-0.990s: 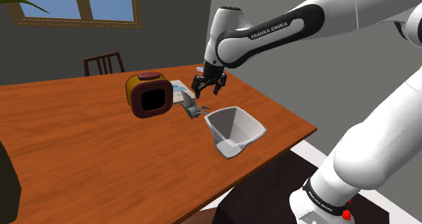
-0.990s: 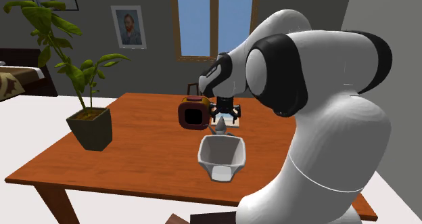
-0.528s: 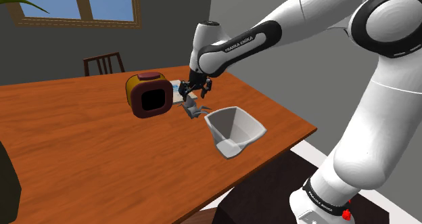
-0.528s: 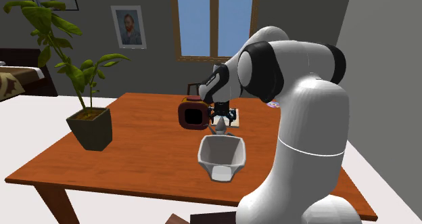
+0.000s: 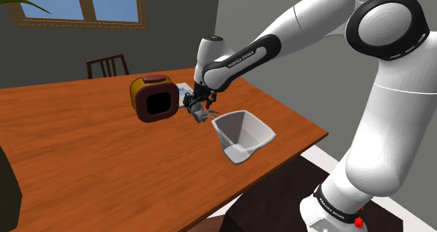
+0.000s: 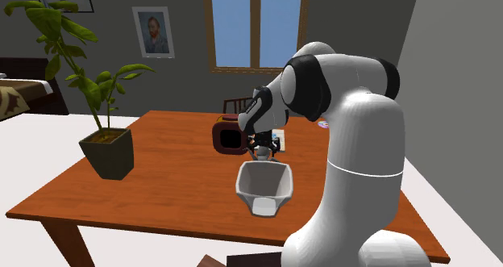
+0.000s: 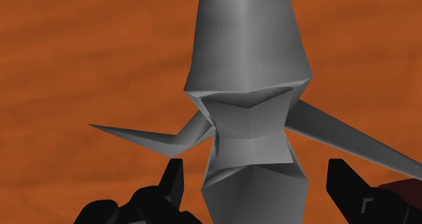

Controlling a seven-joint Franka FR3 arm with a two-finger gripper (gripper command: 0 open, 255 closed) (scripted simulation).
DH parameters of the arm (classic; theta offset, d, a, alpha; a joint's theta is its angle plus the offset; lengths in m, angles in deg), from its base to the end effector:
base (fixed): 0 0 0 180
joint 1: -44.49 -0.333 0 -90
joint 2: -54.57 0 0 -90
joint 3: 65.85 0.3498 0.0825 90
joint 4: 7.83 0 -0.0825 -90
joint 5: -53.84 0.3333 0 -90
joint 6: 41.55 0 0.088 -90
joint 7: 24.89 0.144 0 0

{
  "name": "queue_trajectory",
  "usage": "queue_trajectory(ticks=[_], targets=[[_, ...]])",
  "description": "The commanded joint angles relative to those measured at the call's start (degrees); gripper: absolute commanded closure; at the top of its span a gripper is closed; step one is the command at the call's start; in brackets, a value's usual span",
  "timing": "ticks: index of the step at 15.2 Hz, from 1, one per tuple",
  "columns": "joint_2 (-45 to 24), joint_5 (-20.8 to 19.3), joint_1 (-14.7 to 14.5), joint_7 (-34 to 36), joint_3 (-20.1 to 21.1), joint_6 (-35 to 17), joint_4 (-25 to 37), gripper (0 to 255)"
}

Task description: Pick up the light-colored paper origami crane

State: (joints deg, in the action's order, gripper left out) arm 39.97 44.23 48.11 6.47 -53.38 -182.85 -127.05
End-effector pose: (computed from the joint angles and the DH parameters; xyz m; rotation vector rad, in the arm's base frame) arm 0.5662 0.0796 0.3514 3.0938 -0.4355 0.2364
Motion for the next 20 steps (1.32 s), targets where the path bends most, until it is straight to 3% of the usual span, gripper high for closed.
queue_trajectory(ticks=[1,2,3,12,20], targets=[[-0.5,-0.2,0.0,0.1,-0.1,-0.5,0.0,0],[-0.5,-0.2,0.0,0.1,-0.1,-0.5,0.1,0],[-0.5,-0.2,0.0,0.1,-0.1,-0.5,0.0,255],[-0.5,-0.2,0.0,0.1,-0.1,-0.5,0.1,255],[3.2,1.6,0.4,-1.4,0.5,4.8,1.8,255]])
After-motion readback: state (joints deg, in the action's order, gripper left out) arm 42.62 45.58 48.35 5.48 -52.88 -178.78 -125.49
